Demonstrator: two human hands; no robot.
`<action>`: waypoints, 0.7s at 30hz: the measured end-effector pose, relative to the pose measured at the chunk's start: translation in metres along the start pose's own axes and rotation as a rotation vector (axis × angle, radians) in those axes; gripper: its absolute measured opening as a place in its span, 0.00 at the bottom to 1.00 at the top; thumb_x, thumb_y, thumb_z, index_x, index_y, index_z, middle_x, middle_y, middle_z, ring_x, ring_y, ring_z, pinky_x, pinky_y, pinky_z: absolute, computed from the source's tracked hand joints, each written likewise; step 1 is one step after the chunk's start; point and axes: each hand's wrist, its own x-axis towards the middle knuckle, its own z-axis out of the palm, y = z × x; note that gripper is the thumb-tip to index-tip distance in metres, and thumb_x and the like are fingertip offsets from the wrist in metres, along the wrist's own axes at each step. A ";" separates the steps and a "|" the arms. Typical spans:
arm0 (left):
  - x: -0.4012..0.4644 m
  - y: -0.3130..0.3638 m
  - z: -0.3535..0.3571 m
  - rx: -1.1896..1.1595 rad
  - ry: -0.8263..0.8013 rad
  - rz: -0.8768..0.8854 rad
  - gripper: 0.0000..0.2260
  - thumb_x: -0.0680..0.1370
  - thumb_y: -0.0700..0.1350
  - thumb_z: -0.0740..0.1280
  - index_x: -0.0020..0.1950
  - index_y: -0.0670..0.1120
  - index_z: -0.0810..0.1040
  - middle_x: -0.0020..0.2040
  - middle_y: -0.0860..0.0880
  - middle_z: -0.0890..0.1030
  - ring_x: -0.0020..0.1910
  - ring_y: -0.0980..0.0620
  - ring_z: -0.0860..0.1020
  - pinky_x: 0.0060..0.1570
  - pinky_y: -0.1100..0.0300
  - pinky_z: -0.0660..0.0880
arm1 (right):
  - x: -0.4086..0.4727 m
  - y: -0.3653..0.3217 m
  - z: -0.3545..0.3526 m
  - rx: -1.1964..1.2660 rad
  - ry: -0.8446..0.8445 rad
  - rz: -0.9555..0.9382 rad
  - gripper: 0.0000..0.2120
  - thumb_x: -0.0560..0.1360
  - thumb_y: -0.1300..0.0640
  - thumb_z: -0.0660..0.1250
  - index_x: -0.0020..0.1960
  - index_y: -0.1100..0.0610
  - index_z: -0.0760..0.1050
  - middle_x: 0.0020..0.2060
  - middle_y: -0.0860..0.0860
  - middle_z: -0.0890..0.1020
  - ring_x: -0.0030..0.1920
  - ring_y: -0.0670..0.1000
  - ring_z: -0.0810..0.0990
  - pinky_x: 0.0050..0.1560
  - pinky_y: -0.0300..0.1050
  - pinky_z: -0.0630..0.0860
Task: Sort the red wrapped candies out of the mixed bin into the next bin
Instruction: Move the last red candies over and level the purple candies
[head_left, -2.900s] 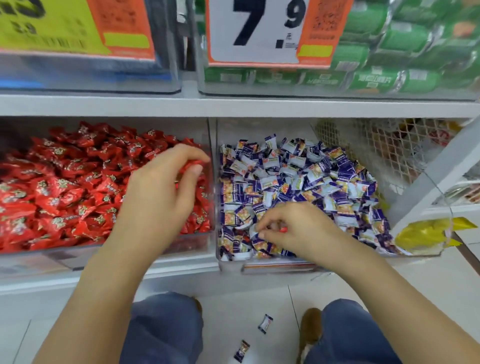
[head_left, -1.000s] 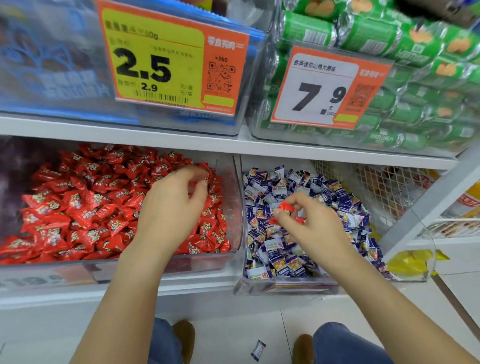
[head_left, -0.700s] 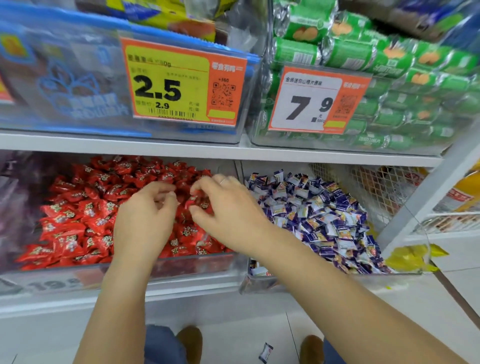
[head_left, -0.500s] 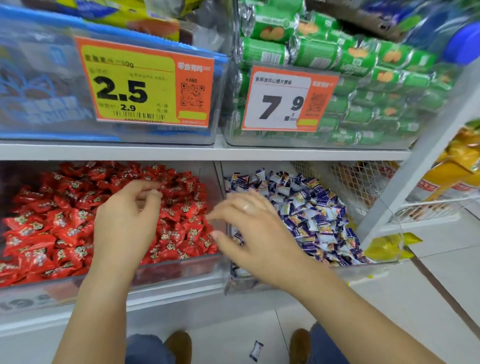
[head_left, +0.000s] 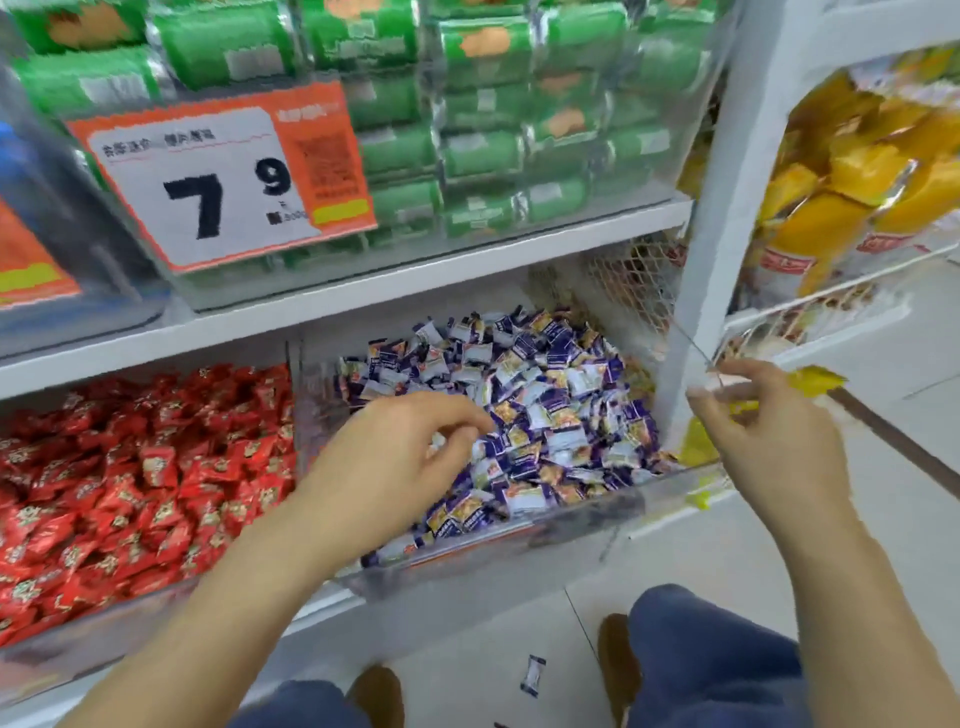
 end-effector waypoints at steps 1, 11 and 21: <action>0.015 0.010 0.008 0.000 -0.131 0.060 0.09 0.79 0.46 0.63 0.54 0.57 0.81 0.50 0.61 0.81 0.49 0.62 0.78 0.52 0.62 0.74 | 0.004 0.002 0.000 -0.026 -0.080 0.019 0.18 0.75 0.43 0.64 0.61 0.51 0.73 0.50 0.49 0.81 0.46 0.53 0.78 0.44 0.47 0.71; 0.092 0.014 0.085 0.354 -1.032 0.358 0.20 0.75 0.47 0.62 0.68 0.53 0.71 0.62 0.46 0.75 0.59 0.47 0.74 0.57 0.48 0.72 | 0.014 0.017 0.001 -0.051 -0.305 -0.092 0.15 0.79 0.50 0.60 0.64 0.52 0.71 0.50 0.52 0.81 0.53 0.57 0.77 0.47 0.48 0.72; 0.089 -0.011 0.075 0.988 -0.689 0.485 0.27 0.76 0.44 0.65 0.73 0.52 0.62 0.71 0.47 0.64 0.67 0.46 0.67 0.46 0.52 0.75 | 0.014 0.019 -0.005 -0.034 -0.315 -0.159 0.12 0.80 0.57 0.55 0.61 0.56 0.72 0.50 0.61 0.80 0.46 0.62 0.76 0.47 0.52 0.73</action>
